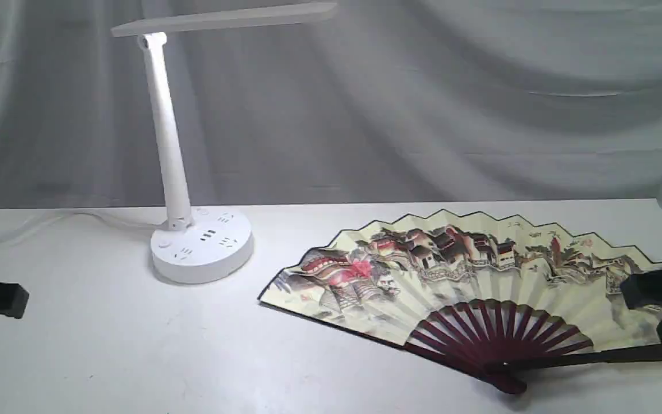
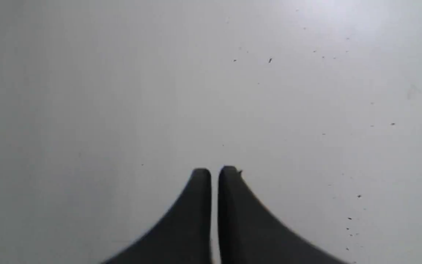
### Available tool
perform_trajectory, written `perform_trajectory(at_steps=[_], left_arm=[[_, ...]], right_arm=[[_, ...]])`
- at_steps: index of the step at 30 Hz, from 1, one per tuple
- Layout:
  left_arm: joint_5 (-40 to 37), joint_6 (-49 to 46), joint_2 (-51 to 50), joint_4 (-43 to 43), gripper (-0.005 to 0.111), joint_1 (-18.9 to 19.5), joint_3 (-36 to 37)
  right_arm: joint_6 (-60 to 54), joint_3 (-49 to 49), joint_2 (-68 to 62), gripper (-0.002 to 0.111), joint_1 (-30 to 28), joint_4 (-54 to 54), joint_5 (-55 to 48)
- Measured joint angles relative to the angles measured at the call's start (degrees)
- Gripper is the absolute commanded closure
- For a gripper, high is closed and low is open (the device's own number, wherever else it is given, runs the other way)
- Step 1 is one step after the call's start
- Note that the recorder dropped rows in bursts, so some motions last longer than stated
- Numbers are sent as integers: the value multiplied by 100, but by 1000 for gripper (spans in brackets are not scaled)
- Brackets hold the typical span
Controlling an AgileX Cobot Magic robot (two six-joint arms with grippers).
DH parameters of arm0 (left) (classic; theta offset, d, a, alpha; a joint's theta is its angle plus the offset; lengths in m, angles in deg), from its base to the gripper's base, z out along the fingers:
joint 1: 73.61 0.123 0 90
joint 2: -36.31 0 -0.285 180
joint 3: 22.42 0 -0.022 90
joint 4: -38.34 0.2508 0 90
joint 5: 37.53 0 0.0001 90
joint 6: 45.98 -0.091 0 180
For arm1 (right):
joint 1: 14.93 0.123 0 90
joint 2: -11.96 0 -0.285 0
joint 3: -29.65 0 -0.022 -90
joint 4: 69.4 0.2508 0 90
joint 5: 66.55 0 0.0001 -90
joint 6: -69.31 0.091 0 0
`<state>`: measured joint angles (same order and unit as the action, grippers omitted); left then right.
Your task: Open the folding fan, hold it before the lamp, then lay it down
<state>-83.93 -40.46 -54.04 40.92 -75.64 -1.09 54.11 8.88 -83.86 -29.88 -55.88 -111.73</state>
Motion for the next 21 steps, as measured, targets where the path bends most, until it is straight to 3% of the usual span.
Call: perform_trajectory(at_steps=[9,21], left_arm=[[57,-680,418,-645,107,0,0],[57,-702,418,-667,107,0,0]], right_arm=[[12,0,12,108,0,-25,-215],[1011,0,640,108,17,-1385,-230]])
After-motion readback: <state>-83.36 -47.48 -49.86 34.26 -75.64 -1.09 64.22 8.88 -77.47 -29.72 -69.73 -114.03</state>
